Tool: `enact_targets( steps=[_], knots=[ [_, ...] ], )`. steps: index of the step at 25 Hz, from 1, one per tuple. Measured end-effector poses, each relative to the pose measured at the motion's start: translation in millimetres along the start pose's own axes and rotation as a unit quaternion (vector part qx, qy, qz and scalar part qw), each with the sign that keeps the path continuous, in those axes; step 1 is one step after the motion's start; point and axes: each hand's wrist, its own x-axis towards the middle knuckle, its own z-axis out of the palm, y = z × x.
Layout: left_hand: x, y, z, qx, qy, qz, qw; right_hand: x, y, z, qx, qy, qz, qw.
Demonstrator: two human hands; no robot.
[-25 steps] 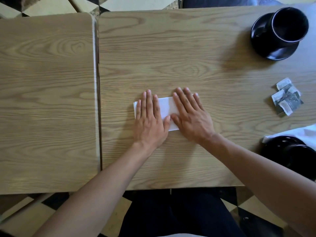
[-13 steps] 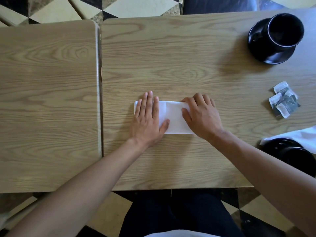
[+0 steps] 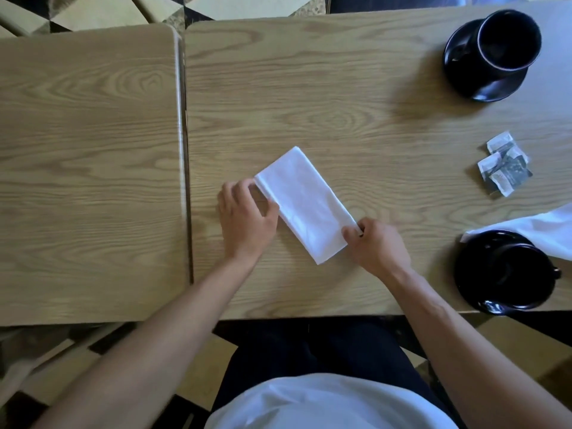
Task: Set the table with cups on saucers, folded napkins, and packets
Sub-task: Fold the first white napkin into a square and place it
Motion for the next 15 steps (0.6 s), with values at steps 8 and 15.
enact_targets(
  steps=[8, 15],
  knots=[
    [-77, 20, 4, -0.224, -0.207, -0.34, 0.89, -33, 5, 21, 0.242, -0.133, 0.07, 0.959],
    [-89, 2, -11, -0.329, -0.225, -0.459, 0.794, -52, 4, 44, 0.47, -0.257, 0.141, 0.833]
  ],
)
